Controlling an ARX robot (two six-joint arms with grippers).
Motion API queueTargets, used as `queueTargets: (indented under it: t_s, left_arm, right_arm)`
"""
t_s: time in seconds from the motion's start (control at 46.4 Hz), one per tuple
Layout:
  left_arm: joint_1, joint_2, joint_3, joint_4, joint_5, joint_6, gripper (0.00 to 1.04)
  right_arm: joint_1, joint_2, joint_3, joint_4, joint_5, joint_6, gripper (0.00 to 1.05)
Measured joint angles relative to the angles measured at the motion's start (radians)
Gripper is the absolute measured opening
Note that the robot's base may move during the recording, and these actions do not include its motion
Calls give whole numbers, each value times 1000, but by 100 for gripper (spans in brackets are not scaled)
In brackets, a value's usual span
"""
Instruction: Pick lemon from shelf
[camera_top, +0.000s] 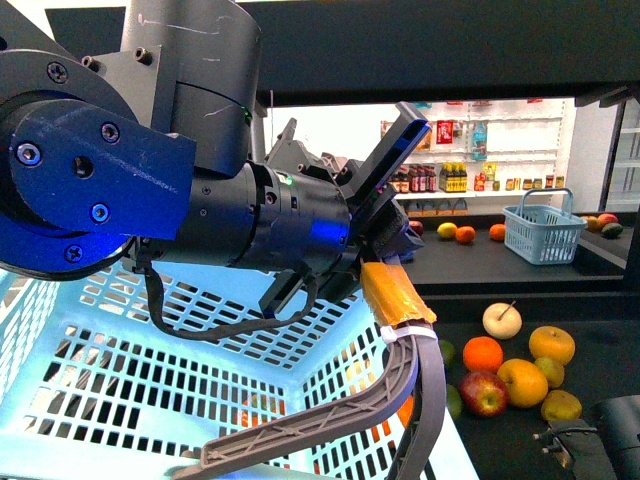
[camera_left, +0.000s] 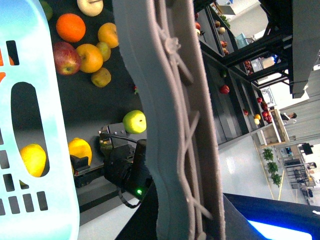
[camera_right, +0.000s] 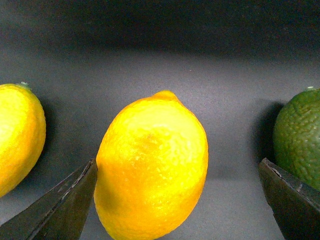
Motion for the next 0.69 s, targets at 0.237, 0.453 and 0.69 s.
queueTargets:
  t_s: [0.237, 0.453, 0.69]
  left_arm:
    - [0, 0, 0, 0, 0, 0, 8]
    - [0, 0, 0, 0, 0, 0, 8]
    - [0, 0, 0, 0, 0, 0, 8]
  right_arm:
    - [8, 41, 29, -21, 4, 0, 97]
    - [13, 63, 32, -24, -1, 8, 97]
    - [17, 65, 40, -20, 3, 15, 72]
